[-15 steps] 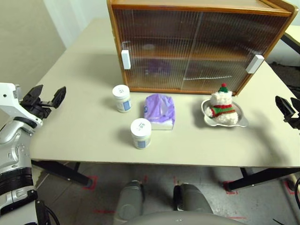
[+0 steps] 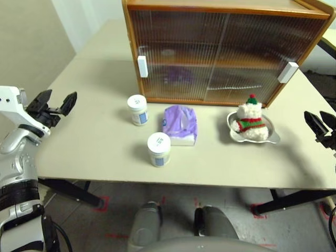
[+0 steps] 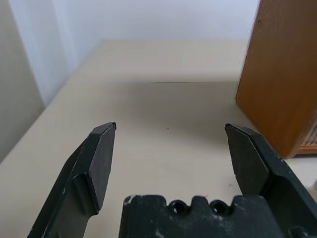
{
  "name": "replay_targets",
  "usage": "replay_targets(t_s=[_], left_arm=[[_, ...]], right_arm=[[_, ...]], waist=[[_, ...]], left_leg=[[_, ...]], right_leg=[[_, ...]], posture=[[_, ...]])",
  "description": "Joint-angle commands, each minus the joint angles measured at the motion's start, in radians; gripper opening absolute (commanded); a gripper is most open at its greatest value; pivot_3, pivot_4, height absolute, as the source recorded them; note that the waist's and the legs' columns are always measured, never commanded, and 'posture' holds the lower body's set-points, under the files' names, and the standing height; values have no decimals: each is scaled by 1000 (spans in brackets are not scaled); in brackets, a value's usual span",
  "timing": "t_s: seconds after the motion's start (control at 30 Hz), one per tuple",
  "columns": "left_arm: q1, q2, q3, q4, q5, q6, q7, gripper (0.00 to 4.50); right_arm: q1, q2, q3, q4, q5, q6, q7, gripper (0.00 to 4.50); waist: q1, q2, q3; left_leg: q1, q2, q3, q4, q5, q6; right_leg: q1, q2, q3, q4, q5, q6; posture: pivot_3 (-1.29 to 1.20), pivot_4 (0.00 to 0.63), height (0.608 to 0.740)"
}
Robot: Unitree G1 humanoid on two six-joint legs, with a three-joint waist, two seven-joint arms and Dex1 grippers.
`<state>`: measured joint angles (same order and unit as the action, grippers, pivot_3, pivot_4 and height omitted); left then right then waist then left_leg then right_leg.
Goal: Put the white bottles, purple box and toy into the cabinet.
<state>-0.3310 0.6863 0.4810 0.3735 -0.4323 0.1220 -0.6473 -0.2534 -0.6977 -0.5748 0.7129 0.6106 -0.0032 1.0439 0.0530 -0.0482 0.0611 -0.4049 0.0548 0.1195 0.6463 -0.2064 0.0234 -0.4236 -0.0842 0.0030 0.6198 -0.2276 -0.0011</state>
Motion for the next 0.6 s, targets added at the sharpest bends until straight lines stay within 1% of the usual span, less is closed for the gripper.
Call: replay_targets(t_s=[0.03, 0.07, 0.1, 0.13, 0.2, 0.27, 0.4, 0.43, 0.47, 0.6], left_arm=[[-56, 22, -24, -17, -20, 16, -50, 4474], [-64, 28, -25, -26, -25, 24, -59, 4474], [-72, 36, -23, -23, -27, 29, -70, 4114], [-84, 43, -21, -16, -32, 32, -79, 3882], [-107, 42, -36, -18, -39, 46, -95, 3135], [-126, 32, -62, -30, -42, 68, -106, 2396], [-177, 9, -125, -23, -22, 68, -132, 837], [-183, 7, -146, -24, -9, 65, -141, 366], [-185, 6, -169, -27, 6, 59, -151, 40], [-217, -19, -230, -27, 43, 63, -135, 40]], right_arm=[[63, 26, 24, -315, 111, 168, 27, 4500], [87, 16, 38, -384, 114, 192, 36, 4500], [107, 13, 47, -442, 115, 212, 34, 4500], [125, 12, 52, -510, 125, 239, 25, 4500], [161, 1, 58, -631, 164, 307, 25, 4500], [194, -15, 68, -705, 171, 339, 38, 4500], [222, 3, 71, -799, 177, 332, 43, 4500], [225, 8, 76, -818, 178, 331, 40, 4500], [223, 15, 85, -831, 178, 333, 35, 4500], [194, 40, 127, -848, 167, 326, 23, 4500]], waist=[[-2, 1, -2], [-4, 2, -3], [-6, 2, -4], [-8, 1, -5], [-10, 0, -6], [-10, 1, -6], [-6, -1, -8], [-5, -2, -8], [-6, -2, -8], [-8, -3, -8]], left_leg=[[0, 0, 0, 0, 0, 0], [0, 0, -1, 0, 0, 0], [0, 0, -1, 1, 0, 0], [0, 0, 0, 0, 0, 0], [0, 0, 0, 0, 0, 0], [0, 0, 0, 1, 0, 0], [0, 0, 0, 1, 0, 0], [0, 0, 0, 1, 0, 0], [0, 0, 0, 1, 0, 0], [0, 0, 0, 1, 0, 0]], right_leg=[[0, 0, 0, 0, 0, 0], [0, 0, 0, 1, 0, 1], [0, 0, 0, 1, 1, 1], [0, 0, 0, 1, 1, 1], [0, 0, 0, 1, 0, 0], [0, 0, -1, 1, 0, 0], [0, 0, -1, 0, 0, 0], [0, 0, -1, 0, 0, 0], [0, 0, -2, 0, 0, 0], [0, 0, -2, 0, 0, 0]], posture=[[150, 0, 740], [140, 0, 740], [135, 0, 740], [122, 0, 740], [102, 0, 740], [89, 0, 740], [88, 7, 740], [96, 8, 740], [101, 11, 740], [110, 22, 740]])
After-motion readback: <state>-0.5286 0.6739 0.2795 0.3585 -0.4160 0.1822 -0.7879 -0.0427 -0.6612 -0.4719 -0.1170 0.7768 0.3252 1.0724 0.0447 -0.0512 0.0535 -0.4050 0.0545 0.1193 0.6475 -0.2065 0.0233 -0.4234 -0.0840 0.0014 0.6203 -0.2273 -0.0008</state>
